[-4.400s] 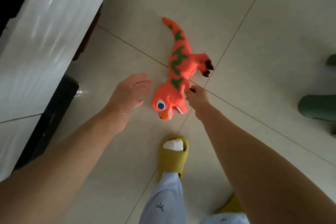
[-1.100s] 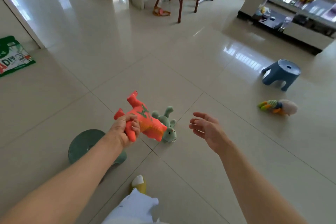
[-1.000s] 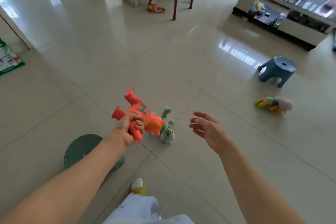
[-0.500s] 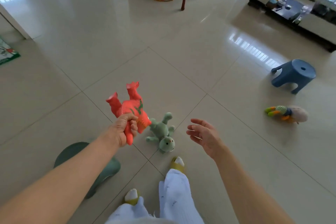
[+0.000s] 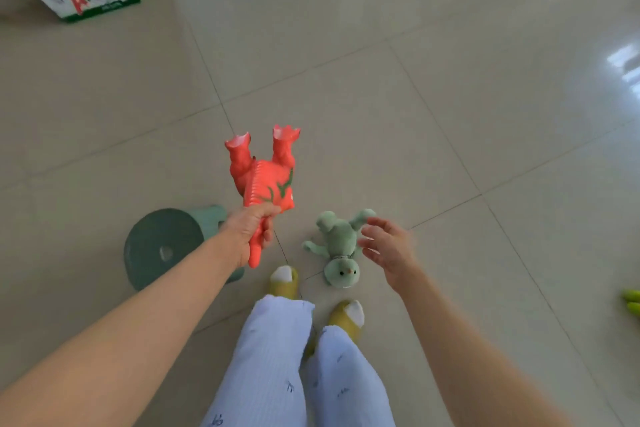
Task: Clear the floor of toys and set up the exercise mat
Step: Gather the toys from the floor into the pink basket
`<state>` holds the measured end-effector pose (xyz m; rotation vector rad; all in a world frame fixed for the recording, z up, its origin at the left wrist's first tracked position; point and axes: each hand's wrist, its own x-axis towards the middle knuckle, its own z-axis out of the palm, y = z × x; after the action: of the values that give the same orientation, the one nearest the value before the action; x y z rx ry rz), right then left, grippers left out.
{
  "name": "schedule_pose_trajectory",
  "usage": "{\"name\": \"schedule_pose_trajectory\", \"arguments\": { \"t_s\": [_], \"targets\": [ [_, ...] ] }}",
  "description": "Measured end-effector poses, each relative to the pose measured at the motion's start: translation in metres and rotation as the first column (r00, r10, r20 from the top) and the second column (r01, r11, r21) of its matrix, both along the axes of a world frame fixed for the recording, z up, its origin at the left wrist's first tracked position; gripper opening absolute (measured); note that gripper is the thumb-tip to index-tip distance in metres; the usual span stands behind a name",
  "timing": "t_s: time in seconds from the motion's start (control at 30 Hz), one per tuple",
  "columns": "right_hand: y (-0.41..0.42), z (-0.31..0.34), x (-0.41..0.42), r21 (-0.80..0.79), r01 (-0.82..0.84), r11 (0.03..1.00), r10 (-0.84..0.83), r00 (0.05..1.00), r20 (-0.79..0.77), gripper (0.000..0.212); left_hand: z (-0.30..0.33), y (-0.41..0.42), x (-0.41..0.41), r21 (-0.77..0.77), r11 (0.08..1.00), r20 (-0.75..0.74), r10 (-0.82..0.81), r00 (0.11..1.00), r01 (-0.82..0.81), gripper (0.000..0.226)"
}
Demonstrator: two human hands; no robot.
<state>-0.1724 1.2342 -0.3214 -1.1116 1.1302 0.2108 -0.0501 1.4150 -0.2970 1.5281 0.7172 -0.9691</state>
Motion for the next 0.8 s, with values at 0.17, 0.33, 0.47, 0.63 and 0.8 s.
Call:
{"name": "schedule_pose_trajectory", "arguments": {
  "t_s": [0.17, 0.33, 0.47, 0.63, 0.8],
  "targets": [
    [0.001, -0.075, 0.033, -0.009, 0.008, 1.0, -0.008, 0.998, -0.07, 0.028, -0.068, -0.006, 0.03, 0.112, 0.994, 0.05, -0.015, 0.999, 0.009, 0.027],
    [0.008, -0.155, 0.054, -0.021, 0.014, 1.0, -0.017, 0.987, -0.16, 0.03, -0.135, -0.002, 0.05, 0.158, 0.987, 0.089, -0.029, 0.996, 0.015, 0.026],
    [0.022, -0.225, 0.071, -0.039, -0.002, 0.999, -0.008, 0.972, -0.236, 0.04, -0.189, 0.006, 0.068, 0.171, 0.984, 0.121, -0.078, 0.99, 0.056, 0.026],
    [0.035, -0.297, 0.093, -0.087, -0.063, 0.994, 0.032, 0.945, -0.324, 0.06, -0.24, 0.013, 0.083, 0.19, 0.978, 0.173, -0.12, 0.978, 0.087, 0.034],
    [0.046, -0.353, 0.108, -0.188, -0.317, 0.93, 0.219, 0.885, -0.41, 0.076, -0.276, 0.02, 0.092, 0.212, 0.97, 0.203, -0.165, 0.965, 0.121, 0.03]
  ]
}}
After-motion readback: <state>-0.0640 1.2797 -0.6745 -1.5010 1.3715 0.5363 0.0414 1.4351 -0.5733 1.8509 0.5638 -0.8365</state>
